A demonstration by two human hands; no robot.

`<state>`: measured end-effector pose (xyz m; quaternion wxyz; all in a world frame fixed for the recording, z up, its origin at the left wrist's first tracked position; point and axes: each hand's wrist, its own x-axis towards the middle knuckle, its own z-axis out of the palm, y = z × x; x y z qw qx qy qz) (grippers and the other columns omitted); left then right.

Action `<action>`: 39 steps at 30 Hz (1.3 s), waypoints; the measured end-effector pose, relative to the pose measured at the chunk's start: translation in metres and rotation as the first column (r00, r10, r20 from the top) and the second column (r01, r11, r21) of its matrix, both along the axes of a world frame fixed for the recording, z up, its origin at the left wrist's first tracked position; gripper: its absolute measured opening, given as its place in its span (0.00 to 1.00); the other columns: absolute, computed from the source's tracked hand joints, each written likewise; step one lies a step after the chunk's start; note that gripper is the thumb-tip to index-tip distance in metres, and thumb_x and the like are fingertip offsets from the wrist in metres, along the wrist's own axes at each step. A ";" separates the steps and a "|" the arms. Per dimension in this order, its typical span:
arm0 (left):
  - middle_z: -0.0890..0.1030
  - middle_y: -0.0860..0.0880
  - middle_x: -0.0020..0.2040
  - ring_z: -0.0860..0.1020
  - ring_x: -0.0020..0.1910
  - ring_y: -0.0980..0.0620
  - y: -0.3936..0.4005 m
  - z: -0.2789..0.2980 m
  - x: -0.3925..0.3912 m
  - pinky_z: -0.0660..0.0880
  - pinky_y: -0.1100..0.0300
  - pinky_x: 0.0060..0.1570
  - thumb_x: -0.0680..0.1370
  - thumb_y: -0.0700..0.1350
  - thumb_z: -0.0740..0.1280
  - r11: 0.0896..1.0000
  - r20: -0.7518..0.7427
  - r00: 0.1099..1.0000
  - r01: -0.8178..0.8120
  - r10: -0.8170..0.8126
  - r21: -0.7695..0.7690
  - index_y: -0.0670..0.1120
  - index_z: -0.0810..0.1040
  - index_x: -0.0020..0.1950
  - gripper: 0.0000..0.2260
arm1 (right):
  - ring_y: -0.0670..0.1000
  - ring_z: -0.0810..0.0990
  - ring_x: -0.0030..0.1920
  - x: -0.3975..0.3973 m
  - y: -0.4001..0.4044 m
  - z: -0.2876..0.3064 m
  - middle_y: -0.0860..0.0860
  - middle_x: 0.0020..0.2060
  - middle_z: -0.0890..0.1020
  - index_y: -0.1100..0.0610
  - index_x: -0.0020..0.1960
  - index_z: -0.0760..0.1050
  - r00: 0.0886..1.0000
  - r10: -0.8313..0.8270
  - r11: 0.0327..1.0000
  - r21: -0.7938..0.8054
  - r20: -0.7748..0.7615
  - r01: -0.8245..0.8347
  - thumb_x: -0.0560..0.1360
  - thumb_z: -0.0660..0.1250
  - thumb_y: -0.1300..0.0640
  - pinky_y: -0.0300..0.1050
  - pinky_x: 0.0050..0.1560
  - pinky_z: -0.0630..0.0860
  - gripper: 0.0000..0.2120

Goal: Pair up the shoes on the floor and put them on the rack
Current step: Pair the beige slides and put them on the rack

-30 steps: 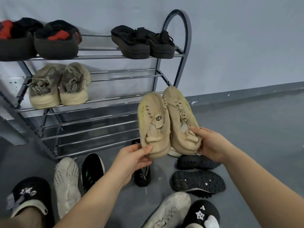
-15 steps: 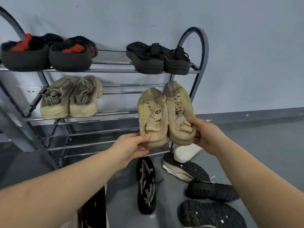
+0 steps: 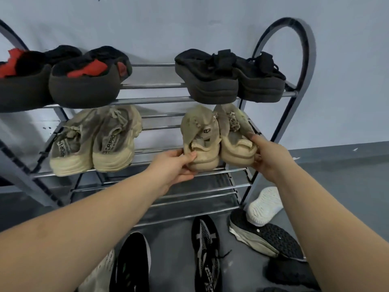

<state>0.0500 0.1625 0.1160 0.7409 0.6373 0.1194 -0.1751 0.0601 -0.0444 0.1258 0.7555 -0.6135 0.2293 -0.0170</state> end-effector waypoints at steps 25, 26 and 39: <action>0.82 0.42 0.41 0.80 0.24 0.54 -0.021 -0.014 0.038 0.78 0.62 0.27 0.74 0.58 0.67 0.905 0.152 0.987 -0.024 -0.045 0.425 0.41 0.71 0.68 0.29 | 0.52 0.71 0.29 0.048 -0.012 -0.021 0.51 0.27 0.74 0.54 0.29 0.72 0.984 -0.171 0.821 -0.546 0.042 0.166 0.75 0.64 0.50 0.41 0.31 0.68 0.17; 0.82 0.43 0.39 0.79 0.23 0.54 -0.022 -0.014 0.039 0.78 0.61 0.28 0.74 0.58 0.67 0.903 0.155 0.987 -0.028 -0.042 0.428 0.40 0.72 0.67 0.28 | 0.53 0.72 0.30 0.048 -0.012 -0.021 0.51 0.26 0.74 0.55 0.29 0.72 0.986 -0.159 0.825 -0.543 0.044 0.157 0.75 0.64 0.51 0.43 0.32 0.70 0.17; 0.81 0.43 0.36 0.80 0.30 0.49 -0.023 -0.010 0.038 0.78 0.57 0.33 0.75 0.60 0.64 0.863 0.155 0.983 0.011 -0.103 0.504 0.41 0.76 0.52 0.22 | 0.50 0.73 0.33 0.036 -0.017 -0.015 0.50 0.32 0.75 0.57 0.47 0.77 0.996 0.070 0.763 -0.640 -0.052 -0.087 0.80 0.57 0.43 0.41 0.33 0.68 0.19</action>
